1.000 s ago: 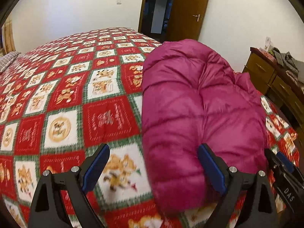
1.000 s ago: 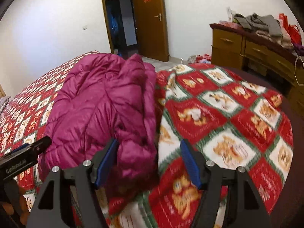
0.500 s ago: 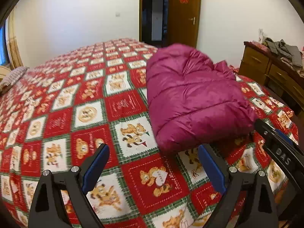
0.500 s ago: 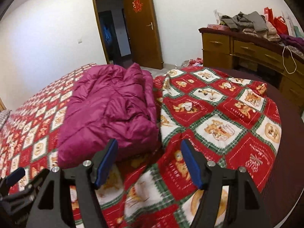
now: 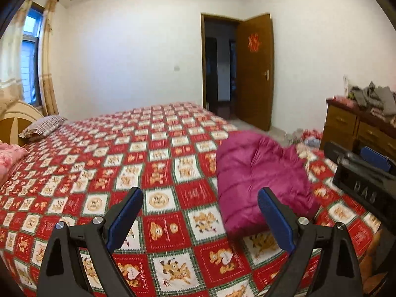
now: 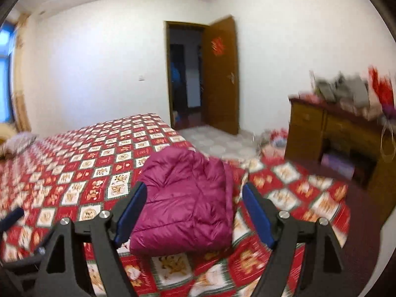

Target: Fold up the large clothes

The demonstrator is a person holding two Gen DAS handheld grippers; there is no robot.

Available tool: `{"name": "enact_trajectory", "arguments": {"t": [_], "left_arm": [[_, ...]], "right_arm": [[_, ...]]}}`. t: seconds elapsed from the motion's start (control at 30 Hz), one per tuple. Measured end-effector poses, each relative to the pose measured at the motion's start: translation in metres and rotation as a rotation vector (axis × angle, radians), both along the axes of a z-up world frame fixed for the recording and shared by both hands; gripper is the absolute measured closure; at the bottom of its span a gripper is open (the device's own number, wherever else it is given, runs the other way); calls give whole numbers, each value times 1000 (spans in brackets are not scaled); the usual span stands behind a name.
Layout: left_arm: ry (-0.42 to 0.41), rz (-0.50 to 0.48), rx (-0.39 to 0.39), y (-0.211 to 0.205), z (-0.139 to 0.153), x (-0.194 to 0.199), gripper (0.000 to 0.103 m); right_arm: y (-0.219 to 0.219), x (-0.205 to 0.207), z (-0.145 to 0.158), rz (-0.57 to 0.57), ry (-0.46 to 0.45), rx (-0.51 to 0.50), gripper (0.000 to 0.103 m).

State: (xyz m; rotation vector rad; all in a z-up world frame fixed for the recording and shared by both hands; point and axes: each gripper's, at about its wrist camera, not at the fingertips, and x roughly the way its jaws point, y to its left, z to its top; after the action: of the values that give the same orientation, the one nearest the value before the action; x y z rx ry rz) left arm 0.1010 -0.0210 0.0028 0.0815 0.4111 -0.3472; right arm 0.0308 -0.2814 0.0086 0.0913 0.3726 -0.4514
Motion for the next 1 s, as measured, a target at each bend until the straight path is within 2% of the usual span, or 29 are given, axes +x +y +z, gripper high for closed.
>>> {"name": "enact_trajectory", "arguments": {"t": [0.07,0.13,0.33,0.5,0.8,1.0], "left_arm": [[-23,14,-9,2,8,-10,9],[-39,20,-8,3,13,-19,9],[-57,-19,-56,9,28,-41,9],[-132,-14,-77,13,45,-61,8],[-228,-16,-93,12,60,-75,6],[-213,-30,-83,8,59,-74,5]], "right_arm": [[0,-16,7,13,-15,-9,16],[-5,-37,11,19,-51,27,10],[-10,-75,22,13,-131,53,10],[0,-97,37,17,-219,-1,10],[2,-117,50,4,-356,-52,6],[-5,-113,47,7,-347,-27,6]]}}
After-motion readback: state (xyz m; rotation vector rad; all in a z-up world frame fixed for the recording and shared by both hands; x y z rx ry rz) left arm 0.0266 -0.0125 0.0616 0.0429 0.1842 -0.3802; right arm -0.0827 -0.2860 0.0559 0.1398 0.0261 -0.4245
